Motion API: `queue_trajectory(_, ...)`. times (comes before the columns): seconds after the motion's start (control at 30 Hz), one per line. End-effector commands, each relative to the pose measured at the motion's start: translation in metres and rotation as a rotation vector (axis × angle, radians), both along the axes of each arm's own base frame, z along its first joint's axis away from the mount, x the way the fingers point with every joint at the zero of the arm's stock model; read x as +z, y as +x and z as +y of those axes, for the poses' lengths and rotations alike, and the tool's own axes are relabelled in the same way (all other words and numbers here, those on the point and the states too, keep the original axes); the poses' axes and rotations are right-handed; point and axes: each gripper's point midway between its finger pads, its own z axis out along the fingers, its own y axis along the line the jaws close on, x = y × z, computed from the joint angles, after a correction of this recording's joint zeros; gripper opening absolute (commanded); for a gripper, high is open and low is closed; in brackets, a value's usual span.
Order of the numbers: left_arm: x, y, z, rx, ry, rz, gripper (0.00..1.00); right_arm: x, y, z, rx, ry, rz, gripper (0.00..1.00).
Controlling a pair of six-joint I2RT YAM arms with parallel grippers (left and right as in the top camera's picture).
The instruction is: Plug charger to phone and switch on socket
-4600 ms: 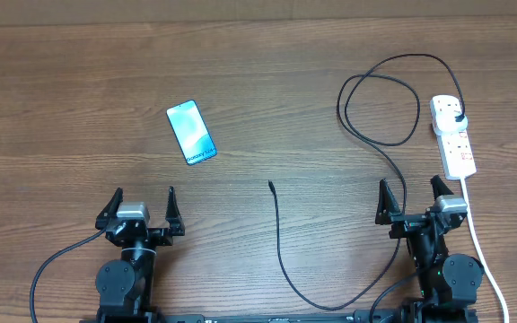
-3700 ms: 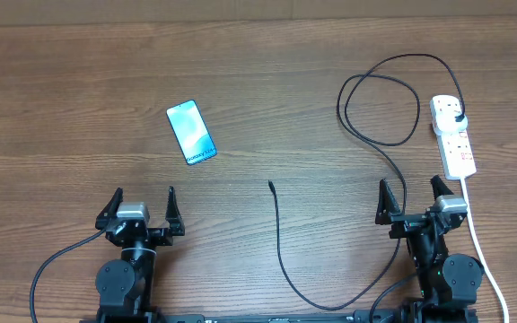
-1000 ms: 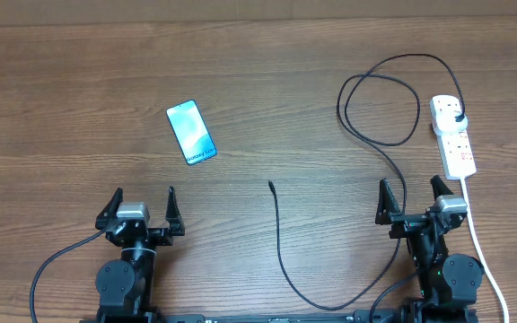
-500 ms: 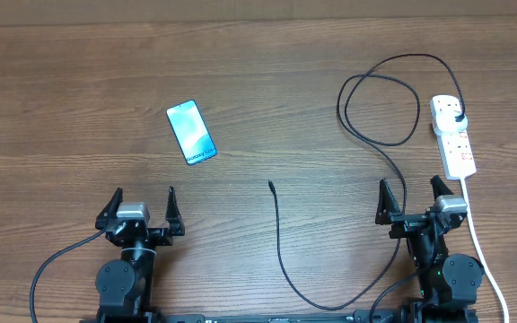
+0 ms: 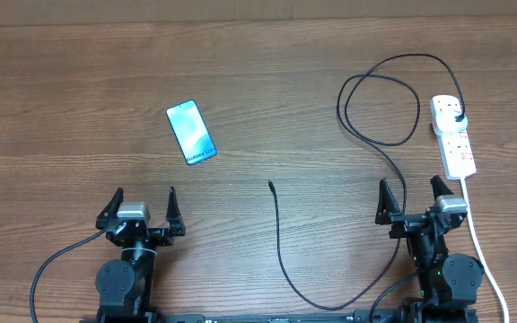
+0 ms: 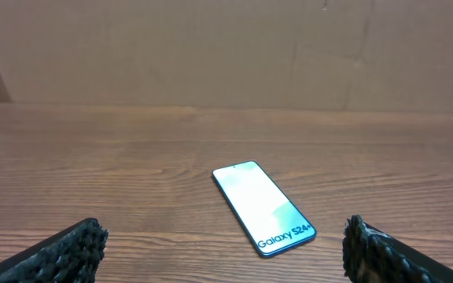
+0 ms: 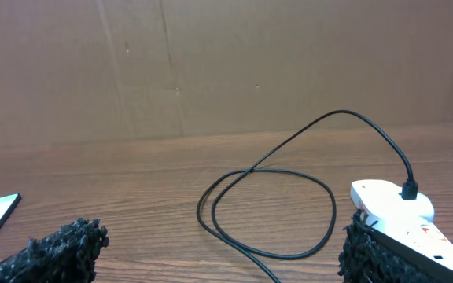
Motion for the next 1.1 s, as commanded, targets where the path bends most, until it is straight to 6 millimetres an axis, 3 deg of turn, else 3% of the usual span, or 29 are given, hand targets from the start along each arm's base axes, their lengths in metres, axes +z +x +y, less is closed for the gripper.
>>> queue_trajectory(0.0, 0.001, 0.000, -0.003, -0.022, 0.012, -0.007, 1.00, -0.002, 0.000, -0.001, -0.005, 0.004, -0.002, 1.00)
queue_trajectory(0.47, 0.001, 0.000, -0.003, -0.018, -0.033, -0.006, 1.00, -0.002, 0.000, -0.001, -0.005, 0.004, -0.002, 1.00)
queue_trajectory(1.07, 0.024, -0.004, -0.003, -0.018, -0.041, -0.006, 1.00, -0.002, 0.000, -0.001, -0.005, 0.004, -0.002, 1.00)
